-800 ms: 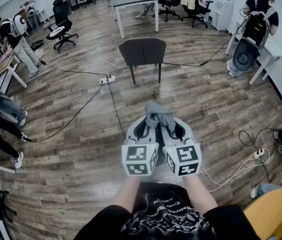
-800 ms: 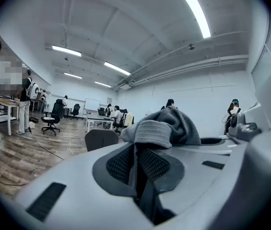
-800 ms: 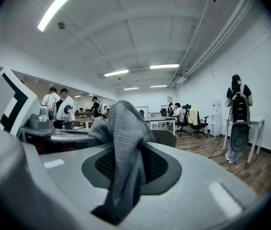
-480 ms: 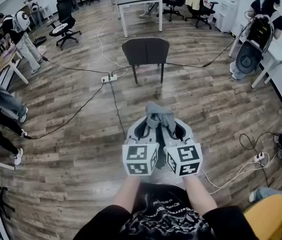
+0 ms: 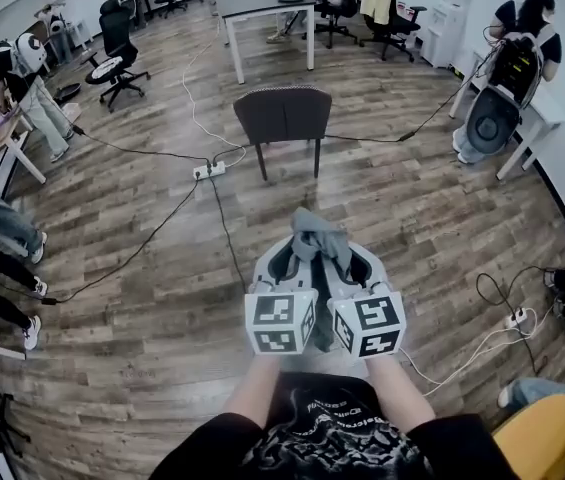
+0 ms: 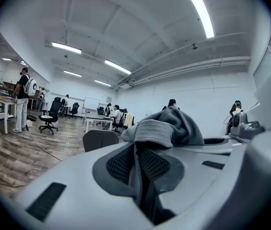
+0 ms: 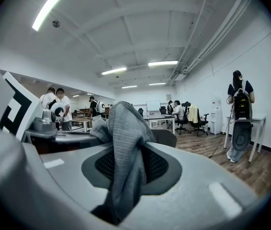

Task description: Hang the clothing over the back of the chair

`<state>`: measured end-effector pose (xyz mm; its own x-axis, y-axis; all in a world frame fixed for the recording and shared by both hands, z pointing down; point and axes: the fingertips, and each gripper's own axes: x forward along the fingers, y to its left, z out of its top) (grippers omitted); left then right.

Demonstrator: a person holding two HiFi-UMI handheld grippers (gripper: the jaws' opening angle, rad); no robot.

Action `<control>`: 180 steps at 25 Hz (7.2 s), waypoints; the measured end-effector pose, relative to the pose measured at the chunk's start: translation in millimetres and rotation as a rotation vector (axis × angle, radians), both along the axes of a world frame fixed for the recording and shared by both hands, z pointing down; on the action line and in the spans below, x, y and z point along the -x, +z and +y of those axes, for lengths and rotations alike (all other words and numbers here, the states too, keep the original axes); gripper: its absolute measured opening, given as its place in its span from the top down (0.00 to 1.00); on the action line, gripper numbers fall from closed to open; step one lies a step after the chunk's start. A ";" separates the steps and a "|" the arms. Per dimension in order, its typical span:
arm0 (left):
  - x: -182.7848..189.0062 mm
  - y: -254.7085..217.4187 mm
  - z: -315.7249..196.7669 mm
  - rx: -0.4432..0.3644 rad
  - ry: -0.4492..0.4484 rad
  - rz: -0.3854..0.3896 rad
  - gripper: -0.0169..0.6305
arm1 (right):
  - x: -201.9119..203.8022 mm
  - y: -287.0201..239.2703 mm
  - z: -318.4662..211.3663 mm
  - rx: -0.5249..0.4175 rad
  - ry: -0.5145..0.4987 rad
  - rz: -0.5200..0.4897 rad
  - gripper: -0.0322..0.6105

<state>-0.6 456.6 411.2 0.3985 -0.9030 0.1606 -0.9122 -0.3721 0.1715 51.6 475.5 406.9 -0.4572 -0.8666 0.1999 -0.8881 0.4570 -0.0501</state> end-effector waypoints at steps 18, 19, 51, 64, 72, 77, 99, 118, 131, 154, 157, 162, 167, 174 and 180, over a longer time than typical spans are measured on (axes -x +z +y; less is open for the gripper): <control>26.0 -17.8 -122.1 -0.033 0.096 0.018 0.91 | 28.3 -18.5 -119.1 -0.010 0.027 0.027 0.80; 28.6 -18.9 -127.9 -0.037 0.102 0.018 0.91 | 30.1 -19.7 -125.5 -0.013 0.032 0.025 0.80; 90.7 -17.3 -222.3 -0.034 0.041 0.027 0.91 | 70.0 -23.5 -227.2 -0.029 0.049 -0.039 0.80; 65.1 -13.1 -282.1 0.001 -0.007 -0.009 0.91 | 46.0 -15.3 -293.4 0.009 -0.011 -0.039 0.80; 44.9 -18.7 -328.7 0.008 -0.029 0.029 0.91 | 29.6 -20.9 -346.0 -0.004 -0.049 -0.056 0.80; 29.2 -18.0 -355.5 0.013 -0.056 0.012 0.91 | 12.9 -19.8 -374.0 0.003 -0.074 -0.050 0.80; -26.6 -17.3 -418.7 -0.007 -0.134 -0.003 0.91 | -39.3 -21.4 -445.8 -0.008 -0.162 -0.060 0.80; -18.1 -16.1 -459.3 -0.008 -0.122 0.010 0.91 | -33.7 -18.8 -479.8 -0.001 -0.145 -0.037 0.80; 21.3 -74.5 -528.6 -0.126 -0.026 0.036 0.91 | 8.5 -71.5 -539.6 -0.027 -0.208 -0.100 0.80; 95.9 -175.5 -637.2 -0.281 0.271 0.072 0.91 | 95.7 -183.2 -635.3 -0.215 -0.205 -0.054 0.80; 100.5 -187.4 -649.2 -0.302 0.290 0.085 0.91 | 103.1 -200.3 -649.4 -0.250 -0.193 -0.045 0.80; 102.0 -198.5 -666.1 -0.326 0.328 0.090 0.91 | 108.2 -219.7 -667.2 -0.310 -0.179 -0.016 0.80; 93.1 -214.2 -684.0 -0.339 0.355 0.078 0.91 | 98.4 -237.8 -691.1 -0.332 -0.156 -0.018 0.80; 83.6 -191.6 -731.3 -0.292 0.305 0.100 0.91 | 85.0 -223.1 -743.0 -0.281 -0.153 -0.034 0.80; 72.8 -152.6 -770.6 -0.191 0.266 0.071 0.91 | 75.8 -185.8 -790.7 -0.181 -0.163 -0.020 0.80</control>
